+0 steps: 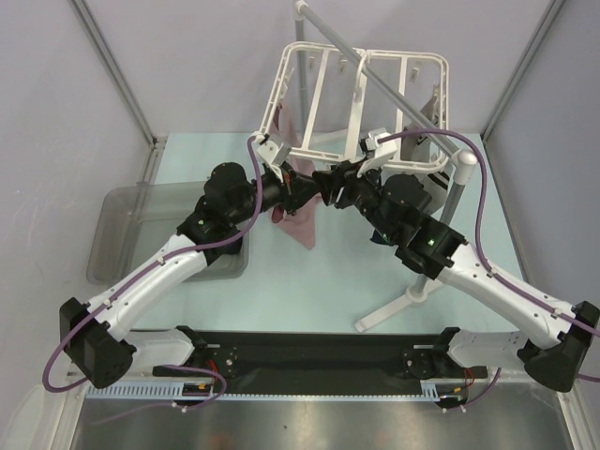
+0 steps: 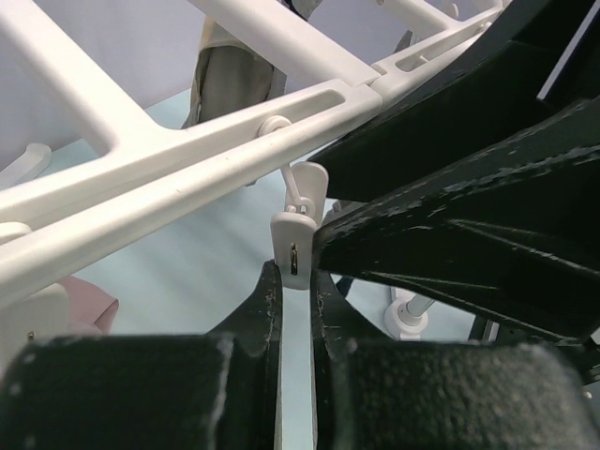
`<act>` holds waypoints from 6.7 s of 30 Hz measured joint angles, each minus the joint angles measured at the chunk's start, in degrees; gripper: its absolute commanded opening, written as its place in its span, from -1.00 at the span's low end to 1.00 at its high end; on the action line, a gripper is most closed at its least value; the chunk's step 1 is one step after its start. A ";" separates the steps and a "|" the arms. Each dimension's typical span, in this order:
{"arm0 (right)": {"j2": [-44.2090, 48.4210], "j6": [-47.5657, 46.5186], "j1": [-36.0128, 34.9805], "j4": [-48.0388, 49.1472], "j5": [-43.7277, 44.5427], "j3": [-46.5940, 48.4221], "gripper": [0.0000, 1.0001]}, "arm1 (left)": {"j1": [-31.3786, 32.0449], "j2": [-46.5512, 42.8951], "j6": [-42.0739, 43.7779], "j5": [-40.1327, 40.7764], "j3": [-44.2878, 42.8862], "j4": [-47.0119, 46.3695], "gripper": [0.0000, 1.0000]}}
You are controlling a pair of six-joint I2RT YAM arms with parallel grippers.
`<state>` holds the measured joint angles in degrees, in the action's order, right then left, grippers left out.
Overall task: Clip the socks to the hanger
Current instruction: Open the clamp at the hanger, then pick up the sock from the bin, then clamp the sock onto the hanger.
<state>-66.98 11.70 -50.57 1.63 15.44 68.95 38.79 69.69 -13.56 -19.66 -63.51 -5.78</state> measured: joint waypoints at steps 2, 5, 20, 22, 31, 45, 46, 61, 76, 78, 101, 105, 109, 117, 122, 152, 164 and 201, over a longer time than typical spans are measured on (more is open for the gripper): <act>-0.57 0.02 -0.11 0.00 0.57 0.00 -0.06 | 0.04 0.00 0.00 0.02 0.00 0.00 -1.00; -1.14 0.00 -0.35 0.20 1.57 0.00 -0.12 | 0.22 0.00 0.00 0.11 -0.02 0.02 -1.00; -3.61 -0.09 -1.44 0.85 5.49 1.09 -0.31 | 0.68 0.00 0.04 2.12 -0.07 0.42 -1.00; -3.74 -0.37 -1.51 0.90 5.90 1.11 -0.35 | 0.70 0.00 0.04 2.34 -0.07 0.68 -1.00; -4.04 -0.42 -1.51 1.29 6.58 1.27 -1.00 | 1.14 -0.61 0.26 2.86 -0.11 2.40 0.15; -4.72 -0.17 -0.94 1.62 6.43 1.64 -1.00 | -5.29 -25.55 -5.14 23.21 4.48 15.23 0.28; -4.72 -0.17 -0.90 1.62 6.27 1.64 -1.00 | -8.31 -25.90 -6.32 23.71 4.24 17.09 0.27; -4.68 0.22 -0.52 1.64 5.11 1.64 -1.00 | -32.57 -16.33 -21.22 24.55 11.85 33.90 0.42; -3.63 0.26 -0.50 1.62 5.09 1.07 -1.00 | -37.70 9.90 -32.50 14.16 14.75 25.16 0.24; -3.50 0.26 -0.46 1.62 5.07 0.92 -1.00 | -37.83 11.45 -34.18 14.93 14.86 24.72 0.26; -3.30 0.26 -0.59 1.68 5.11 0.55 -1.00 | -40.52 23.28 -46.31 16.87 13.18 26.86 -1.00; -3.30 0.26 -0.61 1.68 5.09 0.52 -1.00 | -40.70 16.52 -45.24 16.46 15.43 27.02 -1.00; -3.32 0.28 -0.63 1.73 5.07 0.48 -1.00 | -40.83 2.10 -43.80 13.75 17.31 27.08 -1.00; -3.32 0.35 -0.76 2.51 4.50 0.48 -1.00 | -36.39 -21.90 -51.28 6.10 18.75 28.81 -1.00; -3.32 0.57 -0.83 3.02 3.96 0.48 -1.00 | -25.66 -26.27 -61.48 3.61 21.33 29.86 -1.00; -2.54 0.72 -1.14 4.20 2.60 -0.68 -1.00 | -10.82 -3.32 -94.64 -4.22 11.50 9.20 -1.00; -2.54 0.94 -1.14 4.28 2.56 -0.70 -1.00 | -9.84 -1.99 -95.56 -4.15 8.68 7.13 -1.00; -2.49 1.14 -1.25 4.72 2.58 -1.11 -1.00 | -9.55 -0.72 -95.49 -3.50 8.63 7.76 -1.00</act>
<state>-69.47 12.84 -51.81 6.35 18.02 67.83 29.23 68.97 -109.06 -23.16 -54.87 1.98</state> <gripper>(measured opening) 0.282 0.012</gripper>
